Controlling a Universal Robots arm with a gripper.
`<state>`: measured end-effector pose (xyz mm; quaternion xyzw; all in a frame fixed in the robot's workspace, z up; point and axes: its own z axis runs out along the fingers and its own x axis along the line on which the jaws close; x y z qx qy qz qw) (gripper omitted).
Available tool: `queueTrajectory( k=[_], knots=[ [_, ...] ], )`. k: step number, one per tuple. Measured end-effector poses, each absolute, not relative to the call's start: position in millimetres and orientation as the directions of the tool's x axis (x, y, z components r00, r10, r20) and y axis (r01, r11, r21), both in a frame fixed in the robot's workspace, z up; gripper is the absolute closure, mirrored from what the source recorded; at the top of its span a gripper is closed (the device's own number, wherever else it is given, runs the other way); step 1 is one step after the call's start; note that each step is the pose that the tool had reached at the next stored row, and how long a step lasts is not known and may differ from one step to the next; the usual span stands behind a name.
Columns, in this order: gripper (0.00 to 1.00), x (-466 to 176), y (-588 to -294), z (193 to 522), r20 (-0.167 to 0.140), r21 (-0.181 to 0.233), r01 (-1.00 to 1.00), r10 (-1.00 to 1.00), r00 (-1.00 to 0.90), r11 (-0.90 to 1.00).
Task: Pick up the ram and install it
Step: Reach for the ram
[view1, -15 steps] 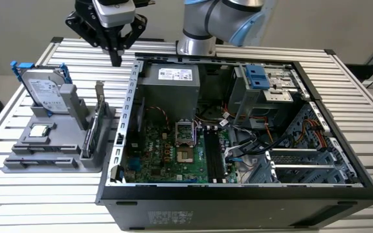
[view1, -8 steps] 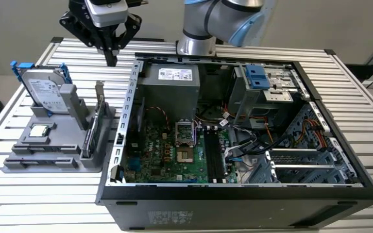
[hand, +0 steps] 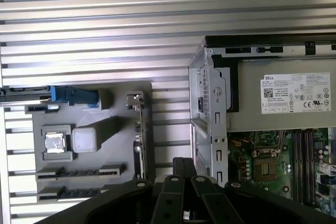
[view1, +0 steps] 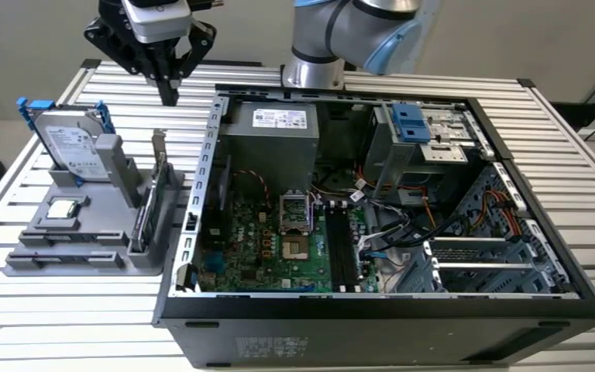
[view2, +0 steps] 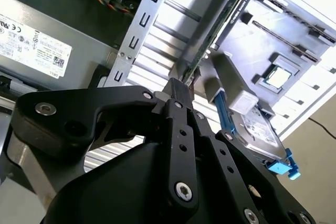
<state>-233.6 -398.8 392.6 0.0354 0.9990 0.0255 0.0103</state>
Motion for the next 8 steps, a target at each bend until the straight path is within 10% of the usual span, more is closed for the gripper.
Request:
queueTrajectory(
  k=[8],
  knots=[
    [1.00,-242.8,-398.8,392.6,-0.019,0.052,0.070,0.071,-0.997,0.996]
  ],
)
